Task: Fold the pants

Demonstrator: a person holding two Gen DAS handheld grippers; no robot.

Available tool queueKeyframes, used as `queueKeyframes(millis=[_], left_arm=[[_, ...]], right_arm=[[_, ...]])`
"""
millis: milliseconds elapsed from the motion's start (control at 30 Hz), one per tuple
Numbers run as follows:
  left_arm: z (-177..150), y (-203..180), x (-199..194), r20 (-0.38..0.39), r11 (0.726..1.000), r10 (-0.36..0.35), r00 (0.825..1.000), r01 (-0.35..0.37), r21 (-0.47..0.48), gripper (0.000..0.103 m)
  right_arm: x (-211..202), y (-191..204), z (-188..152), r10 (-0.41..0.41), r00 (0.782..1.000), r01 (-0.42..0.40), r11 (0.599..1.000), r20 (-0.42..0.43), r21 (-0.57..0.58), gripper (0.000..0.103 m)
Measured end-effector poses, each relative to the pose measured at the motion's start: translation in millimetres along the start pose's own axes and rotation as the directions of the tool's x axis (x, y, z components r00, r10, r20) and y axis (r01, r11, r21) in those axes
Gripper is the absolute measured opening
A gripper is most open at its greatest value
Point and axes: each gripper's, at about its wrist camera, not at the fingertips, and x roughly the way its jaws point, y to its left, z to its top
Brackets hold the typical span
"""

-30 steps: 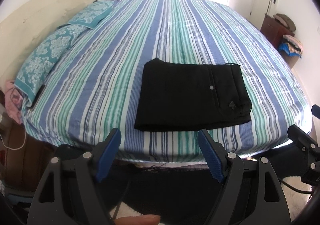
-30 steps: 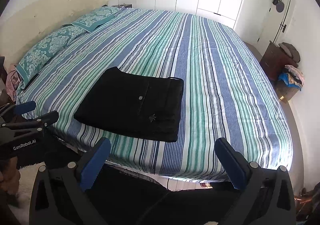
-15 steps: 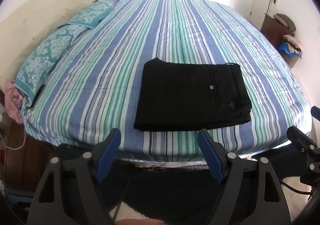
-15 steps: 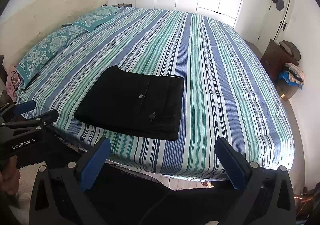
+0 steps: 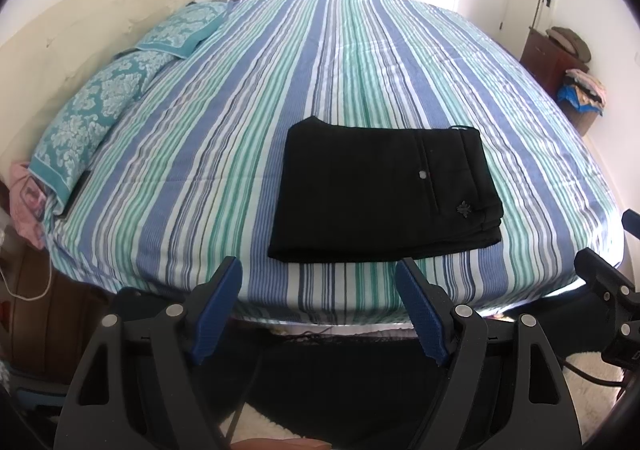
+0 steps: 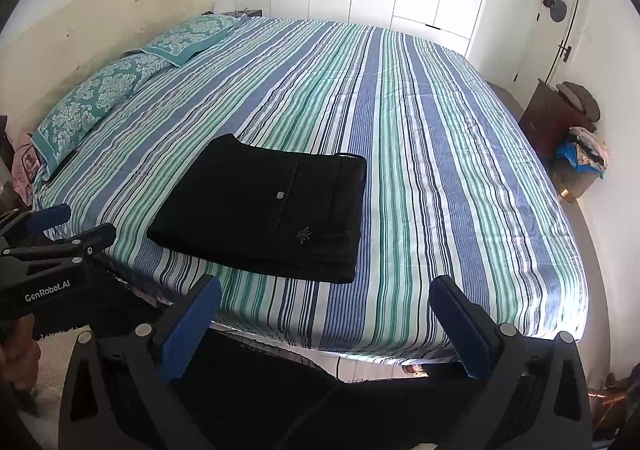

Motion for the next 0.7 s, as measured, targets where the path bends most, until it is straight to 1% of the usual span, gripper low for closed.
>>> queueKeyframes(millis=[467,567,633,700], left_arm=[[-0.8,-1.2,0.3,-0.001,1.000,0.002,1.000,-0.002,0.003,0.081],[-0.6,1.5,-0.8,-0.003,0.999,-0.030,1.000,0.030,-0.016,0.081],[-0.8,3.9,-1.8,-0.005,0.999,-0.022,1.000,0.022,-0.037,0.081],[-1.2,4.0,-1.2,-0.007,0.999,-0.030,1.000,0.030,-0.029,0.081]], right_arm=[[0.7,-0.4,-0.7,0.003,1.000,-0.003,1.000,-0.003,-0.002,0.103],[0.7,-0.5,-0.8,0.002,1.000,-0.002,1.000,-0.003,-0.003,0.103],[0.9,-1.0,-0.8,0.001,1.000,-0.001,1.000,-0.003,-0.003,0.103],[0.9,-1.0,-0.9,0.001,1.000,-0.001,1.000,-0.003,-0.005,0.103]])
